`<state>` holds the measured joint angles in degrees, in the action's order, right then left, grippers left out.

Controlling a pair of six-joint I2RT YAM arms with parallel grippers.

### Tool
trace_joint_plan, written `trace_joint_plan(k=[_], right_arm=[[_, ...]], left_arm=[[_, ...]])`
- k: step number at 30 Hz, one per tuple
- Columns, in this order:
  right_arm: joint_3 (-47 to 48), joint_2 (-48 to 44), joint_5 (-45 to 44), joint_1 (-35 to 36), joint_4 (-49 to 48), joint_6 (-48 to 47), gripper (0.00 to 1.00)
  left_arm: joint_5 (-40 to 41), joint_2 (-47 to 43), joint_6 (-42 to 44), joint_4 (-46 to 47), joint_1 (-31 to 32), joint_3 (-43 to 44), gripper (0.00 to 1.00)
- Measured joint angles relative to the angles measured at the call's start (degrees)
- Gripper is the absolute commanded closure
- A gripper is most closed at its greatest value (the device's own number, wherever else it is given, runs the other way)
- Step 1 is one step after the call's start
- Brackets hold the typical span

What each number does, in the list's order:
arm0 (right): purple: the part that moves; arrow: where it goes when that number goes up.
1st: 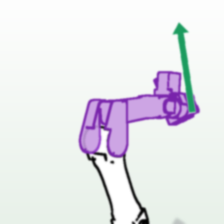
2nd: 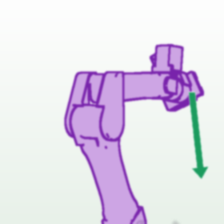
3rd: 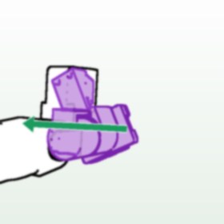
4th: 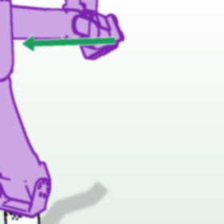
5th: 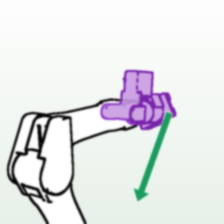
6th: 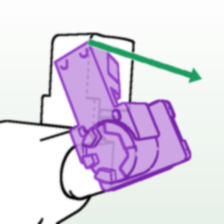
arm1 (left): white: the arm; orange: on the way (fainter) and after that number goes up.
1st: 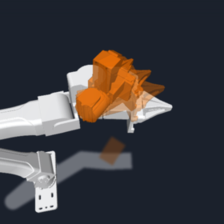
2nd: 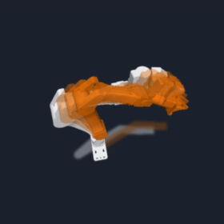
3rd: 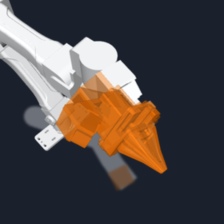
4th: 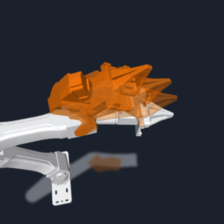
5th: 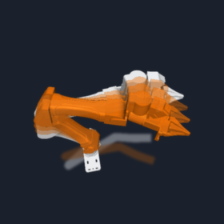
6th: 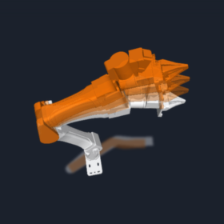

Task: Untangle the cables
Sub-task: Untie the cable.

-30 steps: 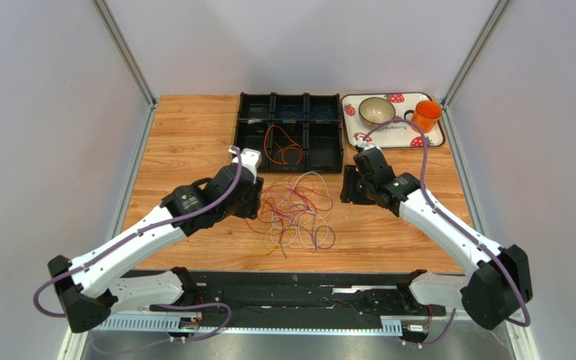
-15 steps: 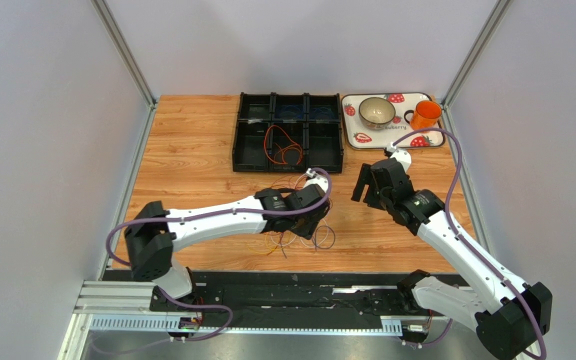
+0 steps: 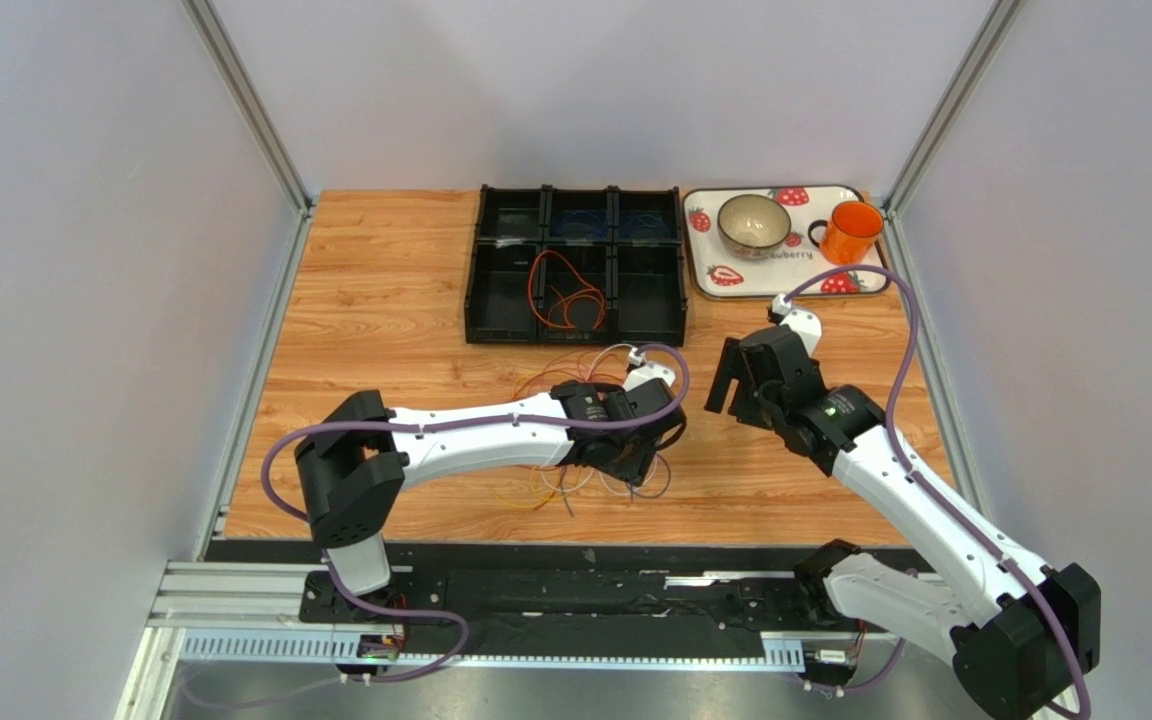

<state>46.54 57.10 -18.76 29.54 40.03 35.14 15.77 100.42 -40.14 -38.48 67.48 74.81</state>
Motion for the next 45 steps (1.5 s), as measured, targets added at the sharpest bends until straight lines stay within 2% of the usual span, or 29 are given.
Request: trace_joint_plan(k=[9,18,20,21,22,30,34,41,45], right_arm=[[-0.2,0.0,0.5,0.0,-0.2,0.0,0.21],[-0.8,0.0,0.9,0.0,-0.3,-0.3,0.22],[-0.8,0.0,0.9,0.0,-0.3,-0.3,0.22],[-0.8,0.0,1.0,0.0,-0.3,-0.3,0.22],[-0.8,0.0,1.0,0.0,-0.3,-0.3,0.22],[-0.8,0.0,1.4,0.0,-0.3,-0.7,0.23],[-0.8,-0.6,3.0,0.0,-0.3,-1.5,0.24],[-0.8,-4.3,11.8,0.0,-3.9,-2.4,0.26],[-2.0,-6.3,20.0,0.0,-8.5,-3.1,0.26]], left_arm=[[0.1,2.4,-5.2,-2.0,2.4,1.0,0.5],[0.1,5.9,-8.4,-2.7,2.9,1.0,0.68],[0.2,5.9,-8.4,-2.4,2.9,1.0,0.79],[0.2,5.9,-8.5,-2.4,2.9,1.2,0.95],[0.3,5.9,-8.4,-2.4,2.9,1.4,1.0],[3.1,5.4,-6.3,-6.8,2.9,9.1,1.0],[6.2,0.7,-3.4,-12.4,2.3,15.5,1.0],[9.1,-11.6,4.1,-15.1,-1.8,27.3,1.0],[10.4,-15.5,6.9,-14.9,-4.1,30.2,1.0]])
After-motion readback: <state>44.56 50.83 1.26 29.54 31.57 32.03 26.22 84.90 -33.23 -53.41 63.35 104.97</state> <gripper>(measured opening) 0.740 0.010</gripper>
